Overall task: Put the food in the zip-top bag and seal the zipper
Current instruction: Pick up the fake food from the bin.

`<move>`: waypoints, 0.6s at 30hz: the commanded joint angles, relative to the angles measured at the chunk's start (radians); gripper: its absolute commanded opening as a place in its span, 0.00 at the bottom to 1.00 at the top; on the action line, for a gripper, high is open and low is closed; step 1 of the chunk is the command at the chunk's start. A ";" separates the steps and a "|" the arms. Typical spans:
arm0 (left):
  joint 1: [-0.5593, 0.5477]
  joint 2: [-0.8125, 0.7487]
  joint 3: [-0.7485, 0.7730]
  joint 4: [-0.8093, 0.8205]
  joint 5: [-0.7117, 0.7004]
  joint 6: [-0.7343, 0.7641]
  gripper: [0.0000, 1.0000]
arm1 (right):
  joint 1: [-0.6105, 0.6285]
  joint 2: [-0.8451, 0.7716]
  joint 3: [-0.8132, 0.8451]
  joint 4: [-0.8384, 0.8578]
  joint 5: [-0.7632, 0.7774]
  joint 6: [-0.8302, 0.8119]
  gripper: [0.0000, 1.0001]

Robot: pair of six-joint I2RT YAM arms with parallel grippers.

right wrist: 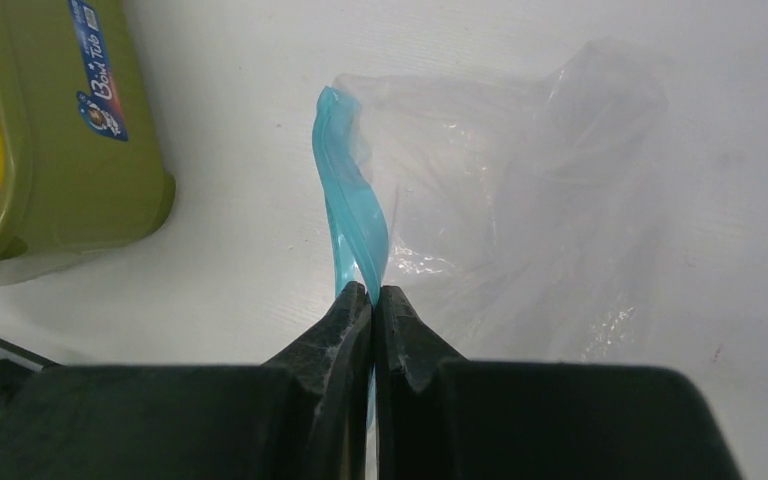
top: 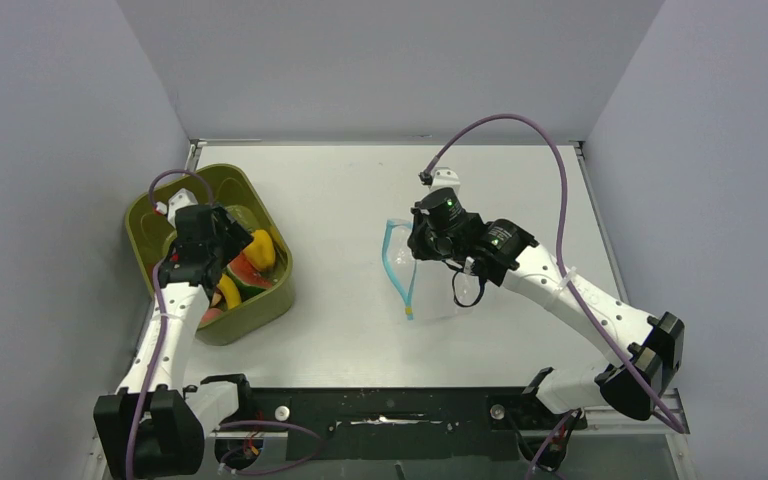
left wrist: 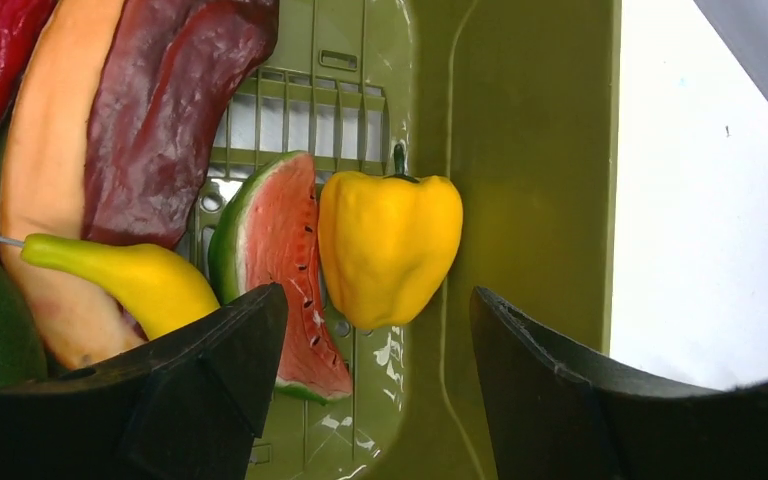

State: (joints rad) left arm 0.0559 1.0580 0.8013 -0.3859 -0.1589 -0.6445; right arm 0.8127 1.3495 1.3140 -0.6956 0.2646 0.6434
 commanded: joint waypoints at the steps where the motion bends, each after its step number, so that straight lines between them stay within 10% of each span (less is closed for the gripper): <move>1: 0.014 0.038 0.028 0.096 0.044 0.013 0.67 | 0.004 -0.050 -0.025 0.098 -0.037 -0.005 0.00; 6: 0.050 0.093 0.045 0.120 -0.218 0.040 0.70 | 0.008 -0.061 -0.043 0.134 -0.073 -0.021 0.00; 18: 0.076 0.363 0.238 0.124 -0.238 0.429 0.69 | 0.004 -0.121 -0.085 0.187 -0.100 -0.127 0.00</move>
State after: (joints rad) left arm 0.1223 1.3563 0.9463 -0.3161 -0.3580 -0.3634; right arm 0.8135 1.2850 1.2232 -0.5766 0.1715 0.5804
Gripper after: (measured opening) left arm 0.694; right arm 0.033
